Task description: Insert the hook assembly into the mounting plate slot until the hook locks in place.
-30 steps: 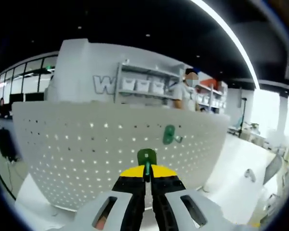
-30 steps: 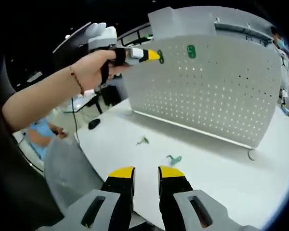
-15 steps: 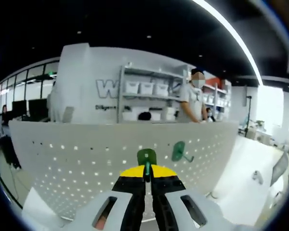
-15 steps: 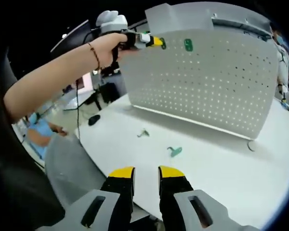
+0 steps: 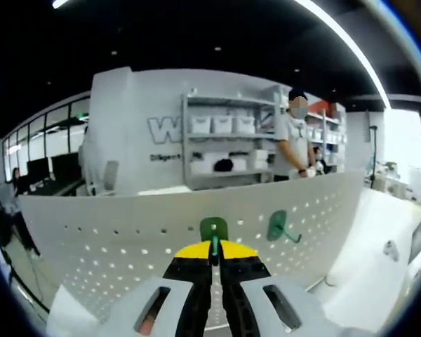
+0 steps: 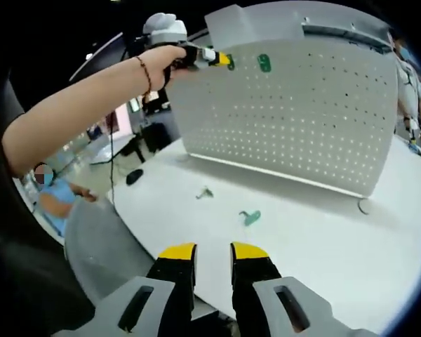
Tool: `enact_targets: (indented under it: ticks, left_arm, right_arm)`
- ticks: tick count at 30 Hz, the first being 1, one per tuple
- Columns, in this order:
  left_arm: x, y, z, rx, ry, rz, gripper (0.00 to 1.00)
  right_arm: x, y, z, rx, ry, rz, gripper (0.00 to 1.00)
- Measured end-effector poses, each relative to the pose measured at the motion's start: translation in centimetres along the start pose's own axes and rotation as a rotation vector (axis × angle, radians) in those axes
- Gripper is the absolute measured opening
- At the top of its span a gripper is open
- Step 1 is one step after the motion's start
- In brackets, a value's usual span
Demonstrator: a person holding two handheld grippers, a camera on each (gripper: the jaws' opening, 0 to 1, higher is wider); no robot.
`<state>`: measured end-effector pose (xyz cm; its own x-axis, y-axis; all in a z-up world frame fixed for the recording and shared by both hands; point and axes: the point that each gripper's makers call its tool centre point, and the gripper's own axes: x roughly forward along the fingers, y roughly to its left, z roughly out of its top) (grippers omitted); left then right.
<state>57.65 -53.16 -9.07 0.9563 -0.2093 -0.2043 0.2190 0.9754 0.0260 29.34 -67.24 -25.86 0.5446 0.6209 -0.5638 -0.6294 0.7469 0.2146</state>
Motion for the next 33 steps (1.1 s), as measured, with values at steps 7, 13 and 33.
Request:
enact_targets:
  ticks: [7, 13, 33]
  left_arm:
    - [0.7, 0.0, -0.4, 0.022, 0.013, 0.030, 0.02]
    - [0.8, 0.2, -0.4, -0.005, 0.008, 0.046, 0.02]
    - [1.6, 0.4, -1.0, -0.020, 0.016, 0.069, 0.02]
  right_arm:
    - [-0.2, -0.4, 0.2, 0.004, -0.011, 0.005, 0.17]
    - [-0.8, -1.0, 0.0, 0.010, -0.015, 0.000, 0.17]
    - [-1.3, -2.1, -0.2, 0.030, -0.012, 0.002, 0.17]
